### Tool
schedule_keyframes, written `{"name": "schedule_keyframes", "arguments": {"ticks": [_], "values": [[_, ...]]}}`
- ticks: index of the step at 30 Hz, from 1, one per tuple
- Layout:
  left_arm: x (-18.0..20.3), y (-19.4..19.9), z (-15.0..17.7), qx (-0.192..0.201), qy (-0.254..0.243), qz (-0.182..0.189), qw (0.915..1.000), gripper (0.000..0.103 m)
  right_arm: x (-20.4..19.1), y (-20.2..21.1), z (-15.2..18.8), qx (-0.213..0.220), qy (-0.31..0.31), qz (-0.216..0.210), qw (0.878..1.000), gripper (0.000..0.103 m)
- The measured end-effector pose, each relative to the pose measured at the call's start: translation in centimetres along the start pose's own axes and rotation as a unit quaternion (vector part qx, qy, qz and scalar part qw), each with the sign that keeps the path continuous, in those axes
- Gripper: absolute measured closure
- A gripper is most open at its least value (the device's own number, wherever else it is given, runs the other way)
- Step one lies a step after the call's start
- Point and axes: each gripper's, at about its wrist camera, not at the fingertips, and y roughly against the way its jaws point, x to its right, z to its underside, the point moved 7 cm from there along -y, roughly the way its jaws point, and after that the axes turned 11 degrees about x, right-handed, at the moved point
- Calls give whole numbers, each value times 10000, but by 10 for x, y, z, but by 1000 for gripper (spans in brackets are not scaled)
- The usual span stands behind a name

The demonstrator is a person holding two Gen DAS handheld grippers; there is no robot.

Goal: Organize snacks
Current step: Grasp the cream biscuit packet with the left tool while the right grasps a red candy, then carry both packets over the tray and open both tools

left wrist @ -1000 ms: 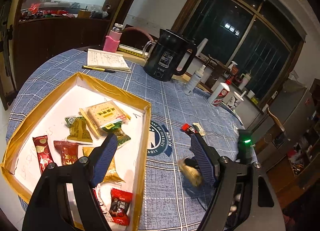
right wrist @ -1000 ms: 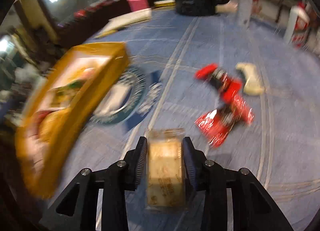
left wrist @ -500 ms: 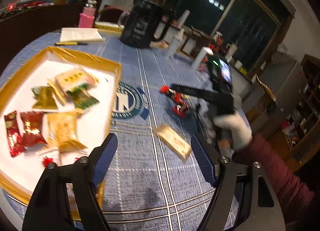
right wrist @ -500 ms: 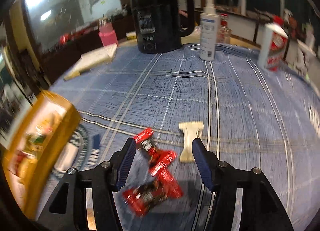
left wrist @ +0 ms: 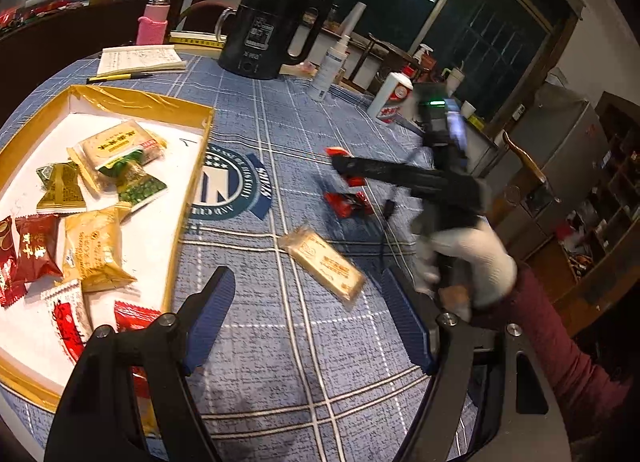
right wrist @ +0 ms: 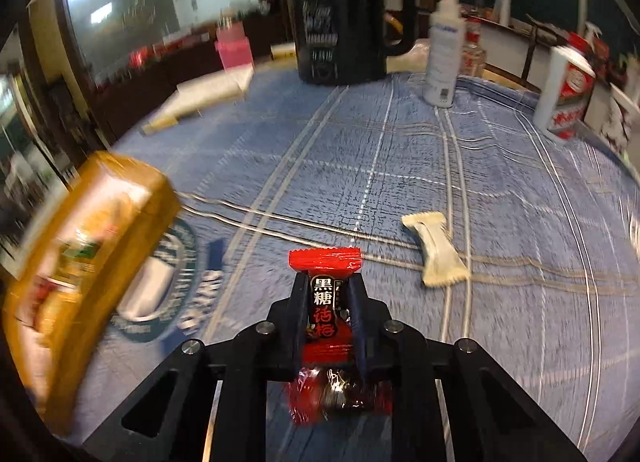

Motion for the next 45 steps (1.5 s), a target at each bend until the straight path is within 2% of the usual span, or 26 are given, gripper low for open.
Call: {"name": "schedule_keyframes", "arguments": {"ticks": [3,6,9,14,18,23,28,29,30,31,35,40,45], "values": [[9,-9,9,-208,-18,70,9998,27,8,39,11,150,-459,-339,9983,83],[20,-29,25,-534,24,163,9984,27,19,63,29,308,-687,-371,9965,83],[26,-50,36,-718,-206,-139,9971,27,33,68,43,408,-904,-370,9944,83],[25,-78,35,-805,-463,-705,9932,33,53,61,52,548,-1365,-587,9874,83],[30,-98,31,-794,-675,-1003,9895,35,58,68,53,765,-1331,-543,9866,83],[32,-119,31,-773,-915,-1296,9843,35,66,69,57,785,-1584,-640,9822,82],[36,-124,35,-634,-1413,-1476,9769,36,66,75,54,900,-1618,-696,9802,82],[37,-124,35,-643,-1452,-1491,9760,39,66,75,54,901,-1621,-698,9802,82],[37,-123,34,-638,-1540,-1534,9740,54,66,74,54,889,-1632,-698,9801,82],[39,-123,33,-620,-1610,-1521,9732,70,66,74,54,878,-1645,-694,9800,82],[38,-121,33,-628,-1688,-1454,9728,72,67,71,56,853,-1668,-643,9802,82],[36,-103,27,-428,-1279,-1123,9845,72,71,66,58,809,-1688,-511,9810,82],[30,-58,9,73,-876,-850,9925,72,78,62,61,758,-1814,-424,9796,82]]}}
